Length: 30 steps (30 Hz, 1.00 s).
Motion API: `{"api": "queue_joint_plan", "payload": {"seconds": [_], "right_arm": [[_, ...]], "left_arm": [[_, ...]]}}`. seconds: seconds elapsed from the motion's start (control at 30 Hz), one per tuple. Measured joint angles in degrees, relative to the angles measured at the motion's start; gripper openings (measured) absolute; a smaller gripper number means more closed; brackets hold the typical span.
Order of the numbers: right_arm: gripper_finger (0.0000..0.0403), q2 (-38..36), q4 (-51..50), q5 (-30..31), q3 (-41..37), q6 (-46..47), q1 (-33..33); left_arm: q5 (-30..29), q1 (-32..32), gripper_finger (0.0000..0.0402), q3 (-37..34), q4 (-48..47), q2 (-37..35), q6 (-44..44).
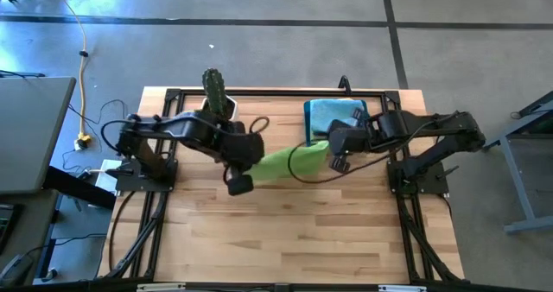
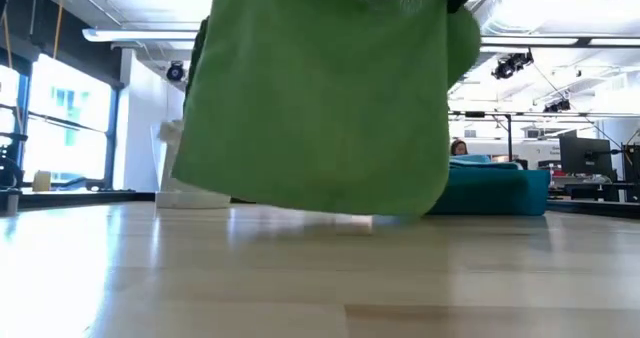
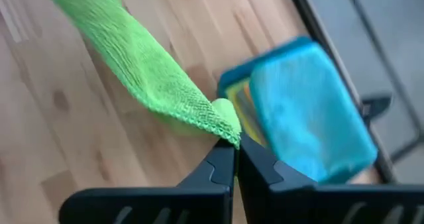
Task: Fold microfiber towels
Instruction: Fold the green microfiber cloth
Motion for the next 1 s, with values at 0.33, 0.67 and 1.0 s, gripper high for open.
{"api": "queue_joint_plan", "payload": {"seconds": [0.33,0.67,1.0], "right_arm": [[0.0000,12.0,-10.2,-7.4,20.5,3.2,-0.6],[0.0000,15.4,-10.7,-9.2,22.8,4.0,-5.2],[0.0000,15.4,-10.6,-9.1,22.8,4.8,-5.9]], "left_arm": [[7.3,4.2,0.0000,0.0,0.0,-3.7,4.9],[5.2,8.3,0.0000,0.0,0.0,-4.7,8.1],[5.6,9.1,0.0000,-0.3,0.1,-5.5,11.4]]}}
